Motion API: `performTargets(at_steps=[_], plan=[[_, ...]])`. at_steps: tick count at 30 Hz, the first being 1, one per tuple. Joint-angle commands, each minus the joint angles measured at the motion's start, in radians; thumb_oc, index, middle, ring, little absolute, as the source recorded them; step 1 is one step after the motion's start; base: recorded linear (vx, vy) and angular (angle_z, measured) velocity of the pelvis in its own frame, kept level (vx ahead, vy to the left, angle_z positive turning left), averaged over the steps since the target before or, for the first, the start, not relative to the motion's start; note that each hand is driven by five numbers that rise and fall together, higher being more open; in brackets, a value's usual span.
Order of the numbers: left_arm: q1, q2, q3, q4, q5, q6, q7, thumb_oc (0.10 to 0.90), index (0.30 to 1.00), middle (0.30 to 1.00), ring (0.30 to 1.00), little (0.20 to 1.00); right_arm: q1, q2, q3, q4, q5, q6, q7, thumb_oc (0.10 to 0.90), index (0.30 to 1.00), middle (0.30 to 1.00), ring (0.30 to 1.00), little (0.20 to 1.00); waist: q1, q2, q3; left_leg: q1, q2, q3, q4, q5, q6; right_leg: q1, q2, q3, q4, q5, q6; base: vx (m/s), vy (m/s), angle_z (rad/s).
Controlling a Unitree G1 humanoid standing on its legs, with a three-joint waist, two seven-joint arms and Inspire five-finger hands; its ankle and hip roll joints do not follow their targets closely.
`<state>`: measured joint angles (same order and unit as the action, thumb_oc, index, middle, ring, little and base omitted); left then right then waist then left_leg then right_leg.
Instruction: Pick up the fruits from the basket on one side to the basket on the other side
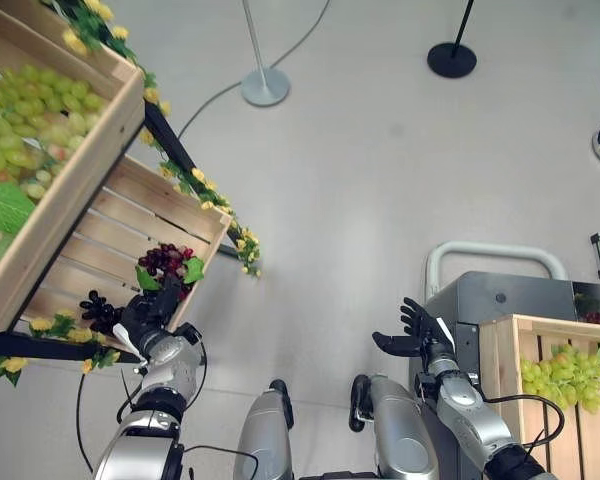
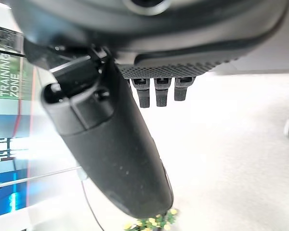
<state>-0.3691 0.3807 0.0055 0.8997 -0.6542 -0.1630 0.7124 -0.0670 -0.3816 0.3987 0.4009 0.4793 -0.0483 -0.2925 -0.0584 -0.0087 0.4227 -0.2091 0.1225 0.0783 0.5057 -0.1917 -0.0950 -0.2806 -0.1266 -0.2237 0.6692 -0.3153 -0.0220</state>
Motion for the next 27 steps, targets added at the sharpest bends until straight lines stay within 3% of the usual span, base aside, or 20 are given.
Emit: performTargets(at_steps=[1,8,14,27], plan=[[0.024,0.054,-0.035,-0.107,0.115,-0.139,0.103,0.800,0.900,0.900,0.900,0.900,0.004,0.029,-0.007,-0.054,0.000,-0.056,-0.023,0.800,0.900,0.900,0.900,0.900,0.011,-0.020,-0.084,0.045,-0.064,0.056,-0.032,0.036,0.137,0.108,-0.017,0.050,-0.120,0.104,0.006,0.05,-0.057,0.01],[0.085,-0.013,-0.096,-0.192,0.242,-0.163,0.165,0.800,0.900,0.900,0.900,0.900,0.021,0.051,-0.013,-0.044,0.007,-0.065,-0.029,0.800,0.900,0.900,0.900,0.900,0.025,-0.016,-0.129,0.119,-0.064,0.024,-0.169,0.103,0.110,0.180,-0.001,0.041,-0.263,0.155,0.018,0.04,-0.029,0.03],[0.164,-0.101,-0.153,-0.255,0.302,-0.171,0.153,0.800,0.900,0.900,0.900,0.900,0.047,0.064,-0.046,-0.042,-0.007,-0.081,-0.045,0.800,0.900,0.900,0.900,0.900,0.038,-0.020,-0.195,0.195,-0.069,-0.011,-0.332,0.167,0.078,0.279,0.023,0.033,-0.468,0.234,0.031,0.06,-0.012,0.01],[0.254,-0.059,-0.292,-0.405,0.529,-0.169,0.029,0.800,0.900,0.900,0.900,0.900,0.081,0.070,-0.118,-0.019,-0.085,-0.129,-0.160,0.800,0.900,0.900,0.900,0.900,0.053,-0.028,-0.260,0.256,-0.064,-0.010,-0.542,0.236,0.056,0.335,0.039,0.033,-0.696,0.367,0.068,0.00,-0.001,0.03]])
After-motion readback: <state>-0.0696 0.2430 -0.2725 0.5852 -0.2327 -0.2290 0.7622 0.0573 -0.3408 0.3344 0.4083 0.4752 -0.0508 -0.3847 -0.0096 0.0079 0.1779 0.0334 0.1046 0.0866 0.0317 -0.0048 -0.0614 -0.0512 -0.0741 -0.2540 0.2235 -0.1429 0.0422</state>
